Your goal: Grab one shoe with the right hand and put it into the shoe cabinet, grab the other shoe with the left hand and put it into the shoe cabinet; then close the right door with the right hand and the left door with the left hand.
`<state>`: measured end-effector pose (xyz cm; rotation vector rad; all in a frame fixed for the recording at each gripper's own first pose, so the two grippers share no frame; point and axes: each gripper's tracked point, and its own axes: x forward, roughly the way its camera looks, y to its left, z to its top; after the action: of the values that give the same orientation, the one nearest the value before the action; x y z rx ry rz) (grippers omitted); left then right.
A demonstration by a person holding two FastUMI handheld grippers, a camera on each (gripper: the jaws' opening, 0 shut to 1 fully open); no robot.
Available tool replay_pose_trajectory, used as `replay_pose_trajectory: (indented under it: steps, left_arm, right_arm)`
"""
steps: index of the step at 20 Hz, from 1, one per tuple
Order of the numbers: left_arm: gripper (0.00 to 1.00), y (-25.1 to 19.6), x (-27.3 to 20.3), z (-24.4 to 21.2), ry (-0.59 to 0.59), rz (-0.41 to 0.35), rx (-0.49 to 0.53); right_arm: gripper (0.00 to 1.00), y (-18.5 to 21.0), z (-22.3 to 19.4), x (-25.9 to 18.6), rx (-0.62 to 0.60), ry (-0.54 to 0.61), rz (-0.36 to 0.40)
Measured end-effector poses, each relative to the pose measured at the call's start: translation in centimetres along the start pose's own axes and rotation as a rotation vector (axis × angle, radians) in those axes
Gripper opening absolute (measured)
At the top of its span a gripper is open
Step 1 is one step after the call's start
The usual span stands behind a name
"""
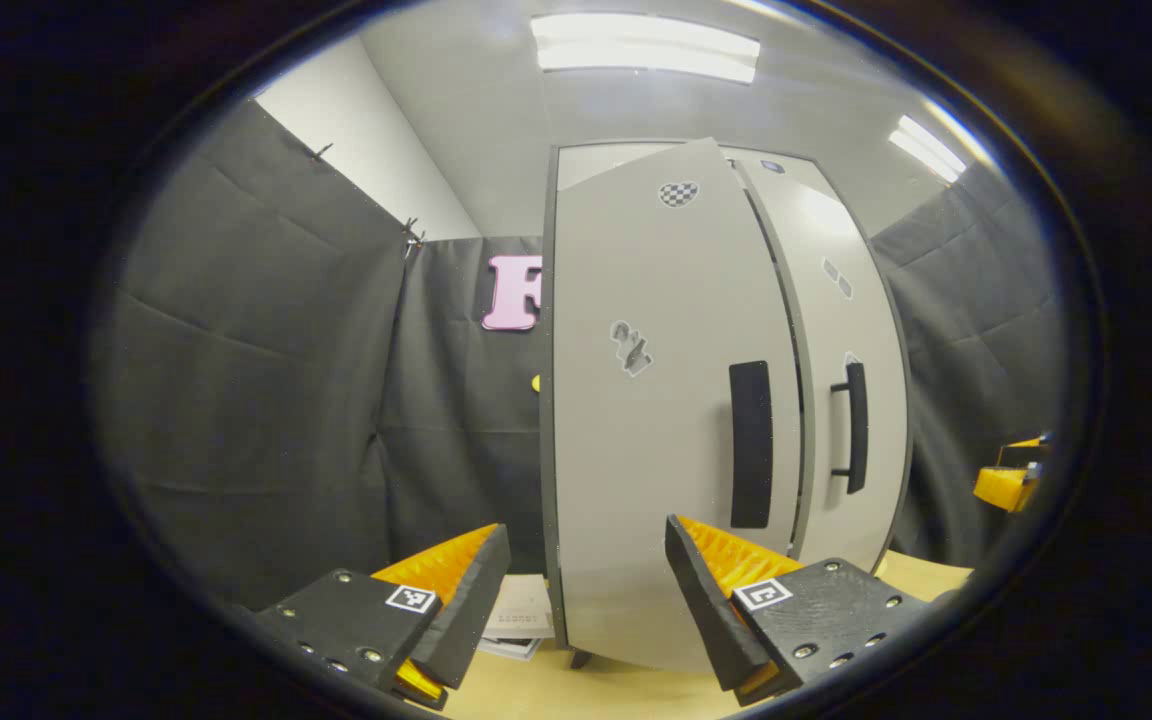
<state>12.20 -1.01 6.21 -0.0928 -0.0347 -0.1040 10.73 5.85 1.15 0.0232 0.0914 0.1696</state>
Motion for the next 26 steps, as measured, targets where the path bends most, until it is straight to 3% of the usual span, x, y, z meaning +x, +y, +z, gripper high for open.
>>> replay_pose_trajectory:
  steps: [1, 2, 16, 26]
  left_arm:
    - [0.99, 0.1, -0.9, 0.0, 0.004, 0.000, 0.009]
    - [0.91, 0.1, -1.7, -0.1, 0.006, -0.001, 0.022]
    - [0.91, 1.5, -9.2, -3.2, 0.057, 0.009, 0.060]
    - [0.91, 1.3, -10.7, -4.4, 0.064, 0.037, 0.048]
  right_arm:
    - [0.97, 0.1, 0.1, -0.3, 0.001, -0.002, 0.001]
    - [0.97, 0.1, 0.0, -0.6, 0.000, -0.003, 0.003]
    - [0.97, 1.0, 0.4, -5.0, -0.021, -0.040, 0.026]
    - [0.97, 0.6, 0.0, -5.2, -0.032, -0.068, 0.033]
